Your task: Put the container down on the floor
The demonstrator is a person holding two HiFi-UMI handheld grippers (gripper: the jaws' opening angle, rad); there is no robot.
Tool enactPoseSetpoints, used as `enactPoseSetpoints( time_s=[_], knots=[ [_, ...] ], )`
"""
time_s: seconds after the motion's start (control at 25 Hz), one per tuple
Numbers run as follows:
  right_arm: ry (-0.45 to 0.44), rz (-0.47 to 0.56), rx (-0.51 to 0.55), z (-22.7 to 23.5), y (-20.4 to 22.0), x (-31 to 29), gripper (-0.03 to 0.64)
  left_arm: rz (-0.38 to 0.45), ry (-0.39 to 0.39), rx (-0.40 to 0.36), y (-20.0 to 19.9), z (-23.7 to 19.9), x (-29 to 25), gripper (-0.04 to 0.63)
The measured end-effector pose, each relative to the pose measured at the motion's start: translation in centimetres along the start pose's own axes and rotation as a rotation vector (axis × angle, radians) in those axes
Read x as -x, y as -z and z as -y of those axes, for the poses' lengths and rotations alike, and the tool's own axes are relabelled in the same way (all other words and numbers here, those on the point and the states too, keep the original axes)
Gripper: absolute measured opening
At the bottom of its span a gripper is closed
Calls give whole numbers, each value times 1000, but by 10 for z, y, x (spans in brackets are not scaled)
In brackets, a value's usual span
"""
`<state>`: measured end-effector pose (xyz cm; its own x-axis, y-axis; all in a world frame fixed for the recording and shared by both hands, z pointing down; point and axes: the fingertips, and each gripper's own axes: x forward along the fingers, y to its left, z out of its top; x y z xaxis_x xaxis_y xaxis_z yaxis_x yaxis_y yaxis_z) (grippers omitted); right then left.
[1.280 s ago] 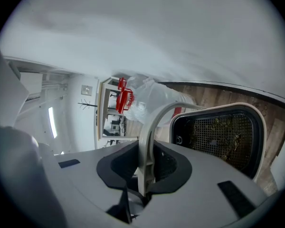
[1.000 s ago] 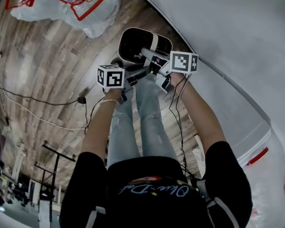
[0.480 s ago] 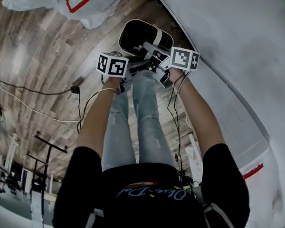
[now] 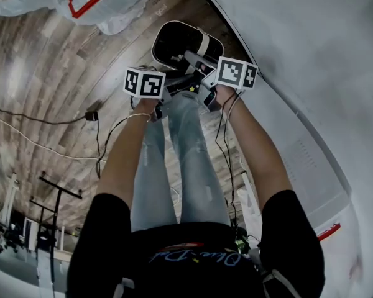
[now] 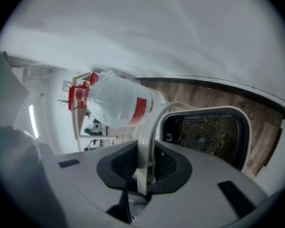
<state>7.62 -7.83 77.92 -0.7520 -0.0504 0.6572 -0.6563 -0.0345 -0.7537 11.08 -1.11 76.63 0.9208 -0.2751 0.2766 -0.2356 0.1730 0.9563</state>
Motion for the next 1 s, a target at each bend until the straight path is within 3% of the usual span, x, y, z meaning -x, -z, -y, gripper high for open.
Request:
enactPoseSetpoints(
  time_s=[0.24,0.48,0.92,1.0],
  knots=[
    [42,-15,-2,14,-1,-2,54,-29,6,6,1,-7,-9,104],
    [81,-19,-14,24,-1,-11,52,-2,-10,17,-2,-17,-9,104],
    [75,-28,-51,22,-4,-22,55,17,-30,11,-11,-24,-3,104],
    [55,-31,-49,17,-5,-27,83,24,-40,11,-14,-27,1,104]
  ],
)
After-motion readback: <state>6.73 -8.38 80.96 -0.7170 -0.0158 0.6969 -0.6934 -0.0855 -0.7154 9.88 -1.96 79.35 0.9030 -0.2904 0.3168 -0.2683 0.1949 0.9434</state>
